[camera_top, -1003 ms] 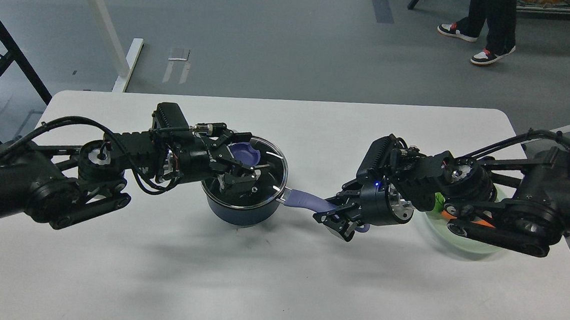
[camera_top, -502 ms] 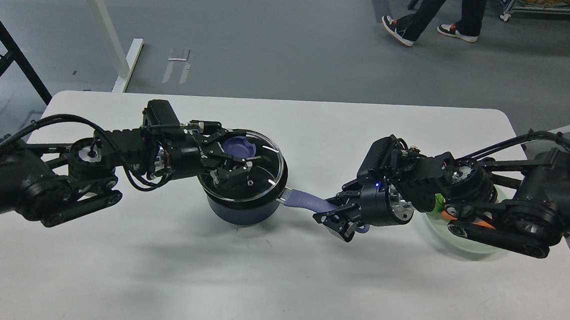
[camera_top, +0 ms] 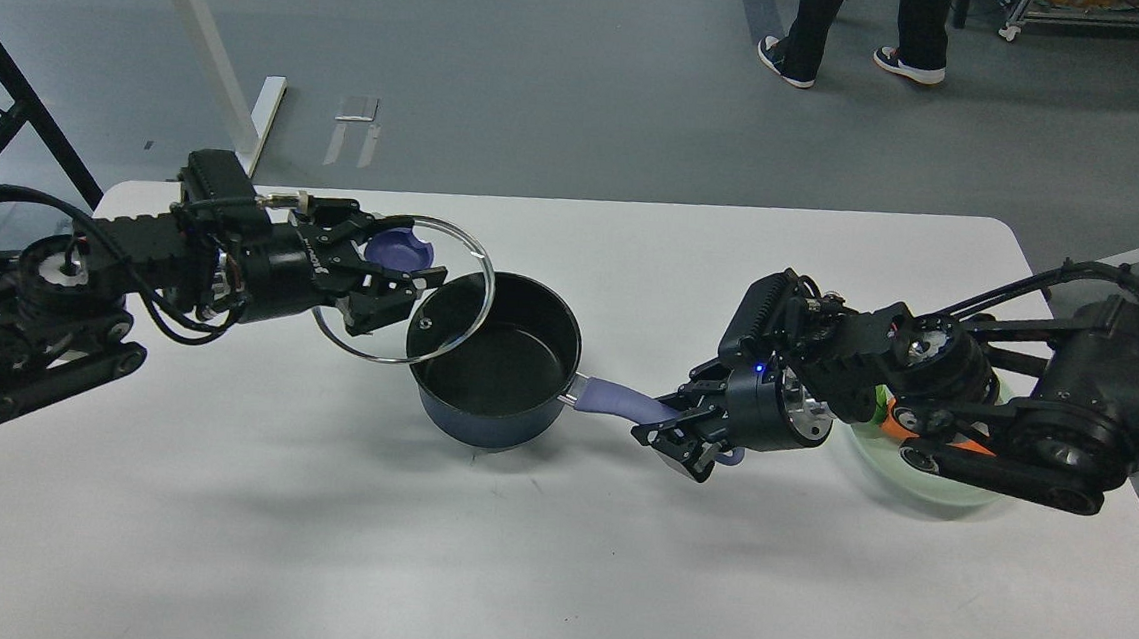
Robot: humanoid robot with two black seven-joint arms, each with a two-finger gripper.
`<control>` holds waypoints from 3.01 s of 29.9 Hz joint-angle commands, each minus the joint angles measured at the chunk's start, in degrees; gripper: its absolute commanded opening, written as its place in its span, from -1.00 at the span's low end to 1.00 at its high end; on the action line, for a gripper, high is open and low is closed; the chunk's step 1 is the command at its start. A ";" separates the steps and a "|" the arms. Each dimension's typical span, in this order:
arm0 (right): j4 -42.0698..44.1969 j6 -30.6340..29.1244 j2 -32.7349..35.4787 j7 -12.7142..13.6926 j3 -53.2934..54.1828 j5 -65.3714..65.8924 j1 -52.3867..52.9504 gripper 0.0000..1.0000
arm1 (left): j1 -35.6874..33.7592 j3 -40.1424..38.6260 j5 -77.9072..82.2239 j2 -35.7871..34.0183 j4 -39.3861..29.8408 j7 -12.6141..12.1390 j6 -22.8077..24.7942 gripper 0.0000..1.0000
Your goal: Open pot lid
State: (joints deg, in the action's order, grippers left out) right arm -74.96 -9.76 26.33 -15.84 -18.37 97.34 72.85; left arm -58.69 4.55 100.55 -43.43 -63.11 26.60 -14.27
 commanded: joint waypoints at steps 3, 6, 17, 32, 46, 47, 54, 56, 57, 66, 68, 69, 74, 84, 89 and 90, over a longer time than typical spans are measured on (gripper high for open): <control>-0.01 0.01 0.65 0.02 0.09 -0.04 -0.08 -0.57 | 4.97 0.11 -4.22 -8.59 0.44 1.17 -1.19 -0.19; -0.10 0.01 0.65 0.02 0.17 -0.13 0.01 -0.57 | 8.84 0.20 -5.01 -10.62 0.79 1.40 -4.97 -0.19; -0.98 0.01 1.53 0.02 0.00 -0.13 0.53 -0.57 | 19.92 0.20 -5.54 -10.54 7.56 1.40 -10.69 -0.17; -1.06 0.01 2.41 0.02 0.09 -0.13 0.18 -0.56 | 20.54 0.20 -6.33 -7.64 7.56 1.40 -10.87 0.74; -0.80 0.53 2.67 0.10 1.31 -0.84 -0.34 0.60 | 15.10 -0.33 -23.88 -7.46 7.39 1.40 -9.38 0.98; -0.80 0.88 2.85 0.10 1.84 -1.01 -0.34 0.64 | 14.22 -0.42 -27.04 -7.46 7.47 1.40 -8.77 0.98; -0.27 2.82 4.78 0.02 7.55 -10.92 -0.70 0.96 | 11.05 -0.86 -50.42 -6.41 7.65 1.40 -6.48 0.98; -0.19 2.82 5.66 0.02 9.04 -15.75 -0.35 0.96 | 10.26 -0.94 -55.87 -5.53 8.09 1.40 -4.99 0.98; -0.01 2.82 6.45 0.02 10.09 -18.21 -0.17 0.98 | 9.65 -1.03 -58.95 -4.92 8.26 1.40 -4.63 0.99; 9.38 2.91 10.67 0.10 26.44 -41.15 -2.71 0.99 | 8.15 -10.51 -85.85 1.32 10.90 1.40 -2.71 0.99; 11.93 3.17 10.76 0.10 29.34 -45.90 -3.24 0.99 | 8.24 -12.36 -89.90 2.55 11.86 1.40 0.63 0.99; 13.34 3.17 10.67 0.10 30.57 -48.36 -3.68 0.99 | 8.24 -13.07 -91.14 3.26 12.91 1.40 2.12 0.99; 21.51 3.61 9.79 0.10 35.14 -62.07 -6.40 0.99 | 8.15 -17.28 -98.69 8.35 19.06 1.40 8.45 0.99; 24.25 3.61 6.81 -0.07 46.04 -93.36 -16.15 0.99 | 10.69 -20.46 -112.23 12.14 22.68 1.40 20.15 0.99; 24.25 3.08 0.14 -1.74 56.31 -105.85 -26.51 0.99 | 12.98 -20.54 -117.86 13.80 22.68 1.40 24.55 0.99; 24.25 2.82 -1.35 -1.92 59.03 -106.39 -28.97 0.99 | 13.33 -20.54 -118.48 14.07 22.68 1.40 24.81 0.99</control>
State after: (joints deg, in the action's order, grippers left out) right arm -50.70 -6.35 28.69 -16.96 34.06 -5.21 50.12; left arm -46.41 -15.94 -15.56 -30.36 -40.42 28.00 9.06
